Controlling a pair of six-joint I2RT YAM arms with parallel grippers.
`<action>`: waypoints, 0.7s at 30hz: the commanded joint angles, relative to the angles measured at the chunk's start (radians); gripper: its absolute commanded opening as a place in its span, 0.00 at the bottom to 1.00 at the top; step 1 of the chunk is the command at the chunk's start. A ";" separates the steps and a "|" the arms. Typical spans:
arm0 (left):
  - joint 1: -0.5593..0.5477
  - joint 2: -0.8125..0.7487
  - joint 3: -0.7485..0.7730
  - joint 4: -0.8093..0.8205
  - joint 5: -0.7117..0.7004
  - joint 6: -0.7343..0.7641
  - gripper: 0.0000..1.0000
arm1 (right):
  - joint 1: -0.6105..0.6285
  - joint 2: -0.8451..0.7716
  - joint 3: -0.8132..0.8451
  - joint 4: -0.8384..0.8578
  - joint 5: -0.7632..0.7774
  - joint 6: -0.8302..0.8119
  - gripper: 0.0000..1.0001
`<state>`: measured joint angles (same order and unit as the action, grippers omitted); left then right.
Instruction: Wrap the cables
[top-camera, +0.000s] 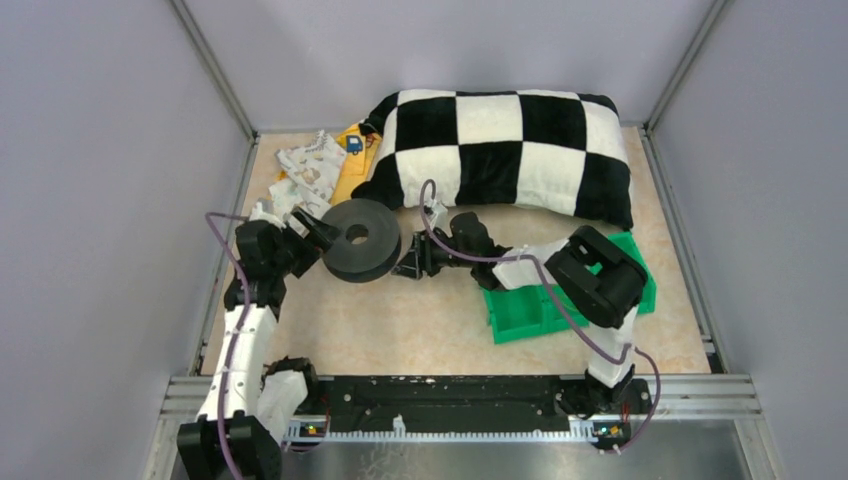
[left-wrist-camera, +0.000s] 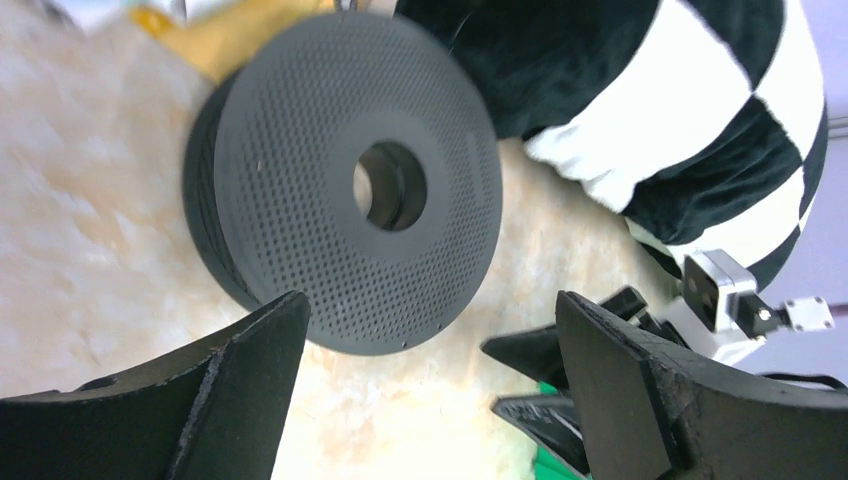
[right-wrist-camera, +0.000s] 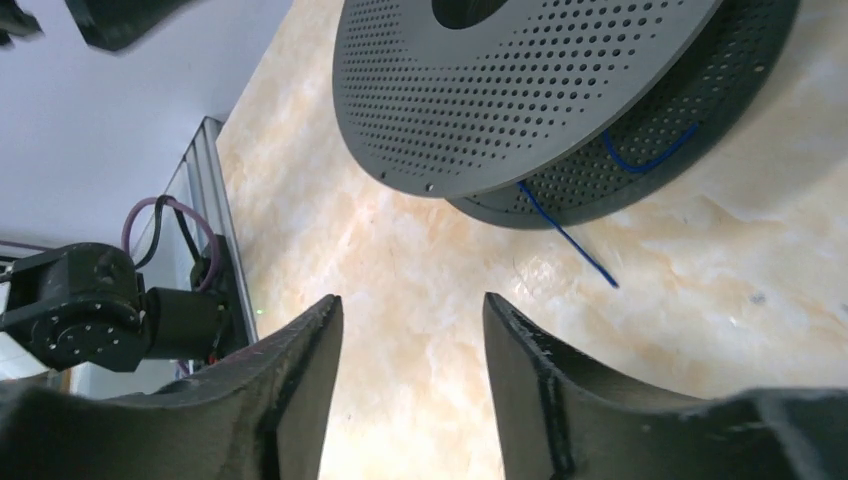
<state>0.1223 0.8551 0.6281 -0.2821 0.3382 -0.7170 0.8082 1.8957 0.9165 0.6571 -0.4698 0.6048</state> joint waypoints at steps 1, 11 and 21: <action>-0.003 -0.016 0.151 -0.063 -0.064 0.154 0.98 | -0.014 -0.222 0.004 -0.249 0.101 -0.130 0.74; -0.096 0.217 0.486 -0.156 -0.121 0.404 0.98 | -0.072 -0.541 0.322 -1.089 0.798 -0.378 0.99; -0.222 0.499 0.722 -0.374 -0.413 0.474 0.99 | -0.174 -0.758 0.236 -1.226 1.237 -0.336 0.99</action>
<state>-0.1051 1.3140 1.2850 -0.5404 0.0551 -0.2760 0.6624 1.2289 1.2339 -0.4812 0.5755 0.2569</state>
